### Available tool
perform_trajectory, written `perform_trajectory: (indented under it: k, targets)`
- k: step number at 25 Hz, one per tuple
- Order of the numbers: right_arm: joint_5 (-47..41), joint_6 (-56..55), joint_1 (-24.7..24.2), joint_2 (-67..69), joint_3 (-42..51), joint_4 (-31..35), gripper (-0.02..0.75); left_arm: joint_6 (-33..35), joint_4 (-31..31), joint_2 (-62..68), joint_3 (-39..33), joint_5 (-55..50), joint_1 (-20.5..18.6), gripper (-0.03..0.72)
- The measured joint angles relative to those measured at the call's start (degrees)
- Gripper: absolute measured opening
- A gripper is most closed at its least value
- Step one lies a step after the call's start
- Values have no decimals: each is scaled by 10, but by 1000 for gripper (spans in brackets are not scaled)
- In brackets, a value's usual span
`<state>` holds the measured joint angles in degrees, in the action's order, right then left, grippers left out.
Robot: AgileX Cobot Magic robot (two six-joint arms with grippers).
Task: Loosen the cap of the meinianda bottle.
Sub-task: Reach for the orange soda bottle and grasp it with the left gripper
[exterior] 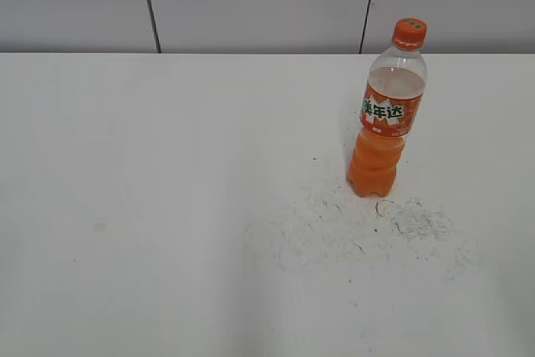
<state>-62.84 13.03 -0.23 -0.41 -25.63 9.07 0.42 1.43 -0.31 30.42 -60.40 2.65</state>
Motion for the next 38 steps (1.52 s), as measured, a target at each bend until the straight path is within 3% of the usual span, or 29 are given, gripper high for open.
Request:
perform_trajectory:
  k: [12, 18, 21, 25, 33, 38]
  targets:
    - [0, 0, 0, 0, 0, 0, 477, 0, 11, 10, 1, 1, 0, 592]
    - [0, 0, 0, 0, 0, 0, 477, 3, 12, 127, 37, 100, 0, 592]
    - [0, 0, 0, 0, 0, 0, 477, 32, -8, 191, 33, 185, 0, 592]
    - [0, 0, 0, 0, 0, 0, 477, 69, -40, 269, -11, 384, 0, 592]
    - [0, 0, 0, 0, 0, 0, 477, 69, -54, 496, -95, 778, 2, 587]
    - [0, 0, 0, 0, 0, 0, 477, 47, -41, 687, -97, 961, 50, 582]
